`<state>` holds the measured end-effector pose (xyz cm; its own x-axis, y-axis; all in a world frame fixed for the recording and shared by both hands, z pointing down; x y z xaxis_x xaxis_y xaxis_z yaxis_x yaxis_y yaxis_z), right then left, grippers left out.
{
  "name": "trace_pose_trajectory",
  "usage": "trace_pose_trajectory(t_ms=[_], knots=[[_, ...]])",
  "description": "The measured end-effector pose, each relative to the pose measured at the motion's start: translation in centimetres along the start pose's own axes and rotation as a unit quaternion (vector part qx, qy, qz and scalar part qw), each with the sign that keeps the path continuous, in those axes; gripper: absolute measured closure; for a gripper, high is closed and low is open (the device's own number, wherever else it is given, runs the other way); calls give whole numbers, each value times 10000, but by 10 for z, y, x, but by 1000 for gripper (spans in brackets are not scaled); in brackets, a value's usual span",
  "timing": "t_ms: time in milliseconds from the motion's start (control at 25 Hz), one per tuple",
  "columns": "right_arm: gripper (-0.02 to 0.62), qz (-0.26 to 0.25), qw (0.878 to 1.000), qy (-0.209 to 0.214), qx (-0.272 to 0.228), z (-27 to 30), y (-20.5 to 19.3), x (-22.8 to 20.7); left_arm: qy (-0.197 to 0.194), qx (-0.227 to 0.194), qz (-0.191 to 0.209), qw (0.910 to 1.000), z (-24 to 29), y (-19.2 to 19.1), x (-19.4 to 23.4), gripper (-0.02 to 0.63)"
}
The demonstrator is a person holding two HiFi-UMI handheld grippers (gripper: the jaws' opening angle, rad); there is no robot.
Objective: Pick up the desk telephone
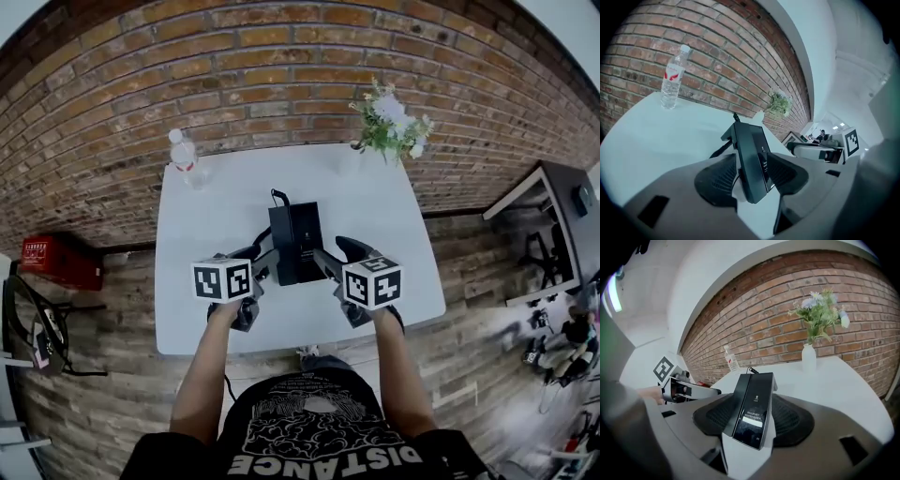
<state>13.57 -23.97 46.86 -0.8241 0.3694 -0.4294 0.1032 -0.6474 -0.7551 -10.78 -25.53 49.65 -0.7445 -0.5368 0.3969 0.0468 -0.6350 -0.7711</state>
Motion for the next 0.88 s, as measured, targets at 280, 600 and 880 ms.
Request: trace_pose_trajectory(t_ms=[280, 600, 880], knots=[[359, 480, 9972, 354, 450, 36, -6, -33, -287, 266, -391, 9985, 32, 1, 19, 397], [333, 770, 9890, 790, 985, 66, -12, -49, -600, 204, -838, 9945, 51, -2, 30, 374], [330, 976, 9820, 1057, 1228, 83, -15, -53, -785, 254, -984, 9917, 69, -4, 31, 374]])
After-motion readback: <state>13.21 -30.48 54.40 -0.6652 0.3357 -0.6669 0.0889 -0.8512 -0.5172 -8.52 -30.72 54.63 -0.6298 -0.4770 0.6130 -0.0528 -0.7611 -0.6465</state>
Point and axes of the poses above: the fingertips, and each gripper's own axes: z forward along the fingers, x to its left, y out of its top, the point moved 10 cm from there along -z, backward along the fingers, and after that the axes turned 10 degrees about z, right-handed, at the moved point
